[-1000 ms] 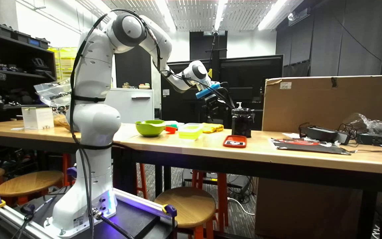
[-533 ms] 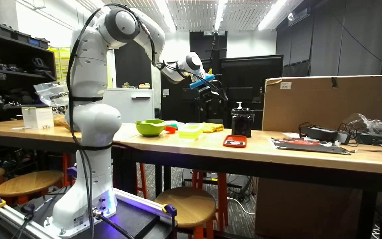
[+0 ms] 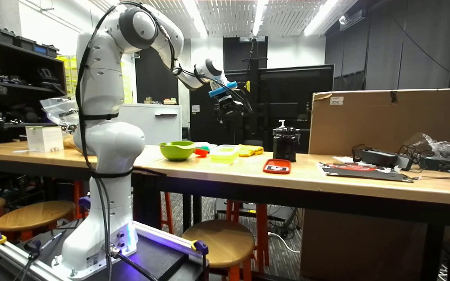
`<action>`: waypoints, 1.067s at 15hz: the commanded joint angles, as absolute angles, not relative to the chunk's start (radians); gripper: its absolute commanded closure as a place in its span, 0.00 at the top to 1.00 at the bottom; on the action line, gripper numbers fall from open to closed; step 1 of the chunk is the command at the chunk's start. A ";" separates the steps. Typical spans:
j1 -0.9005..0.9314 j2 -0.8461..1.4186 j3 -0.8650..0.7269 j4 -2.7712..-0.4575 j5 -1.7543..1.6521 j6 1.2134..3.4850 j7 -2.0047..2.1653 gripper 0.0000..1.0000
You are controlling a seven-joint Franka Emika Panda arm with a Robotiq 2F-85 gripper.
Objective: Put the red lid on the right side of the counter.
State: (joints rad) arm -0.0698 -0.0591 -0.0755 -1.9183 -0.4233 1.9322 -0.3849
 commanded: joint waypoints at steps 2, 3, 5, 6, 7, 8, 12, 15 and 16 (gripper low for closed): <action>-0.033 -0.064 -0.044 -1.881 -0.299 1.891 -0.386 1.00; -0.026 -0.063 -0.037 -1.872 -0.272 1.889 -0.383 1.00; -0.013 -0.060 -0.025 -1.855 -0.219 1.888 -0.377 1.00; -0.008 -0.059 -0.020 -1.846 -0.193 1.887 -0.373 1.00; -0.002 -0.057 -0.015 -1.837 -0.171 1.887 -0.363 1.00; 0.004 -0.053 -0.008 -1.824 -0.154 1.880 -0.342 1.00; 0.030 -0.034 0.025 -1.787 -0.117 1.882 -0.224 1.00; 0.054 -0.007 0.056 -1.749 -0.124 1.880 -0.107 1.00; 0.063 0.004 0.066 -1.734 -0.127 1.877 -0.068 1.00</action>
